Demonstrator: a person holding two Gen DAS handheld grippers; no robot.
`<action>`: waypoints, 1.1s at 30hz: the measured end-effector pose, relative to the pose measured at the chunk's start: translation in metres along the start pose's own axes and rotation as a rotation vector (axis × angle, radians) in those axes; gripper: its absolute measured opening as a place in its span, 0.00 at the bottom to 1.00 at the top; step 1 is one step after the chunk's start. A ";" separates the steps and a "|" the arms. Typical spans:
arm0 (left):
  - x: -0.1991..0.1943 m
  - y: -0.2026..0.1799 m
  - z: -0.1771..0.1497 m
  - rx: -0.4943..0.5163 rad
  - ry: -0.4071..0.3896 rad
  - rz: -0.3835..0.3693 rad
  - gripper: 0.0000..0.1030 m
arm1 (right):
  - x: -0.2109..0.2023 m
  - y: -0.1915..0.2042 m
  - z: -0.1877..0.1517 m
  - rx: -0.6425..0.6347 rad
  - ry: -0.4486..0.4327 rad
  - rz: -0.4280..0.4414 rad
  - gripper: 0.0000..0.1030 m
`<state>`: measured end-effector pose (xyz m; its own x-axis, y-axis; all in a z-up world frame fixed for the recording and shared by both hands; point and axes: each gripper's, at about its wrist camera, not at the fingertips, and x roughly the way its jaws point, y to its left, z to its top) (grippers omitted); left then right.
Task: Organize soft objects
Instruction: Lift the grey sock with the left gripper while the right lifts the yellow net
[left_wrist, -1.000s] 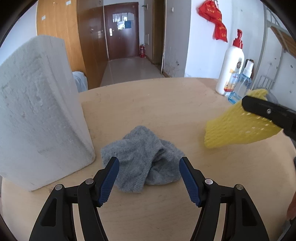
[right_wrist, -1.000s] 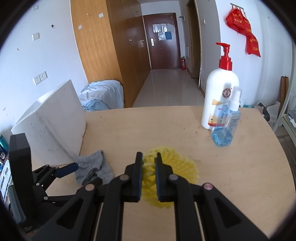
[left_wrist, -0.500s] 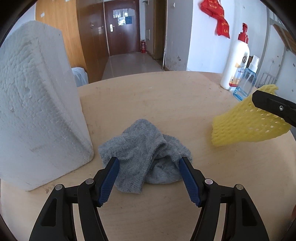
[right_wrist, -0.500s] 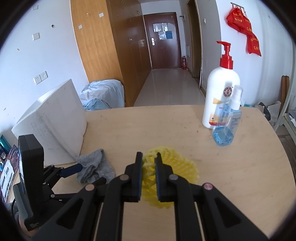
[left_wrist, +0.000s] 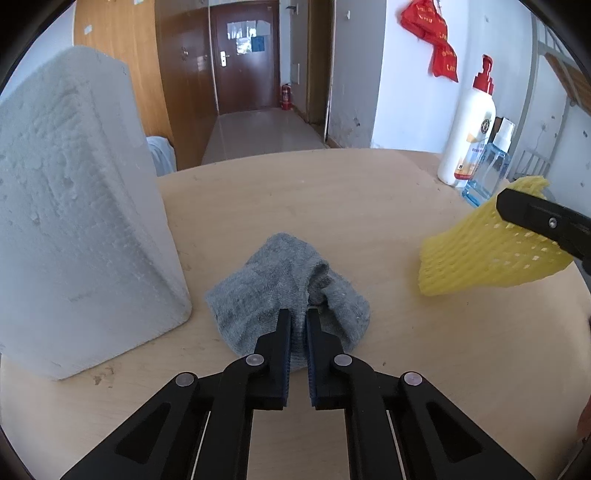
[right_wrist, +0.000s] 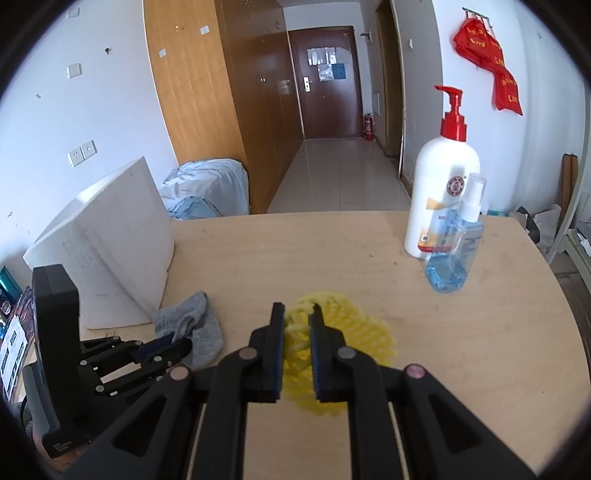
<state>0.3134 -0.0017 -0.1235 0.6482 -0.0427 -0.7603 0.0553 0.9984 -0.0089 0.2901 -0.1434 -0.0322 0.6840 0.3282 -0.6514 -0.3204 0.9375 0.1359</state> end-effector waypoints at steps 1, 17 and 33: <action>-0.002 0.000 0.000 0.001 -0.004 -0.002 0.08 | 0.000 0.000 0.000 0.000 0.000 -0.001 0.15; -0.033 0.005 0.004 0.001 -0.077 0.008 0.08 | 0.000 0.000 0.000 0.001 0.000 0.005 0.15; -0.106 0.009 -0.004 -0.004 -0.196 0.038 0.08 | -0.021 0.005 -0.002 -0.019 -0.040 0.017 0.15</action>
<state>0.2427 0.0122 -0.0455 0.7854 -0.0109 -0.6189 0.0255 0.9996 0.0148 0.2724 -0.1458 -0.0193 0.7037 0.3489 -0.6190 -0.3446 0.9294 0.1321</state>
